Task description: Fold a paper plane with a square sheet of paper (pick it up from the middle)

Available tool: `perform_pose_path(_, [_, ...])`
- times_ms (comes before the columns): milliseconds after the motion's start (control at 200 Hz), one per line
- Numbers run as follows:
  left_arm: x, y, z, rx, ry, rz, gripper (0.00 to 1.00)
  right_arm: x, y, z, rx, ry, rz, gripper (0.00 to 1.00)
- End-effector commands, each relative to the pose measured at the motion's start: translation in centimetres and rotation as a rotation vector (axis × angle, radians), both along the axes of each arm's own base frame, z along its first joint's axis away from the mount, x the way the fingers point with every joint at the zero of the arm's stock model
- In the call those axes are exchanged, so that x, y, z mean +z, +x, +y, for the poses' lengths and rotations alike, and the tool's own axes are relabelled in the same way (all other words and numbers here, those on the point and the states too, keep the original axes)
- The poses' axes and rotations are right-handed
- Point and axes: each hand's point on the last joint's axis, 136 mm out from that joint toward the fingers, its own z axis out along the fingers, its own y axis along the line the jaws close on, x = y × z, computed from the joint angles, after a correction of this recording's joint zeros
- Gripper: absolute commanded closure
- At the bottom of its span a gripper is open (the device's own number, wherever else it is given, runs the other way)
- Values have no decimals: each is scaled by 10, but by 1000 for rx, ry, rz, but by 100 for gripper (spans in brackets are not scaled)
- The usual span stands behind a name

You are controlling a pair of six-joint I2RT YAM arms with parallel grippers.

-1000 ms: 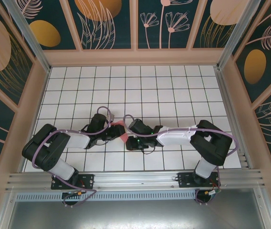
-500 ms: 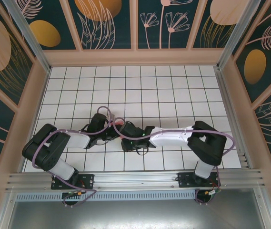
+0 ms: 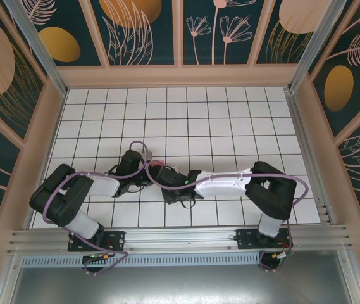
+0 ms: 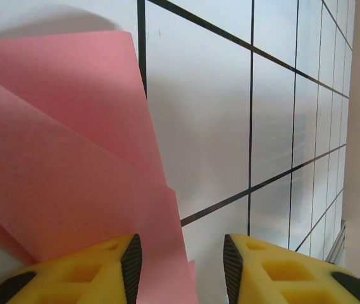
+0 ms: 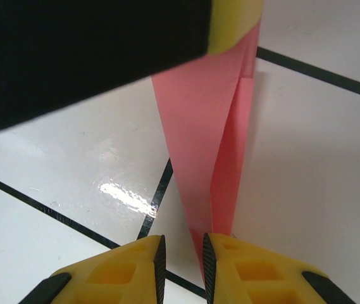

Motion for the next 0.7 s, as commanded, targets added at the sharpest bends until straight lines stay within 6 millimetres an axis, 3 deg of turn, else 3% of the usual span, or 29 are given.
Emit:
perform_pose_path(0, [-49,-18,18,2,155,104,58,9,1,-8,-7,-27,-29,73])
perform_pose_path(696, [-50,-20,18,-5,160,109,58,-8,-4,-16,-3,-101,-14,80])
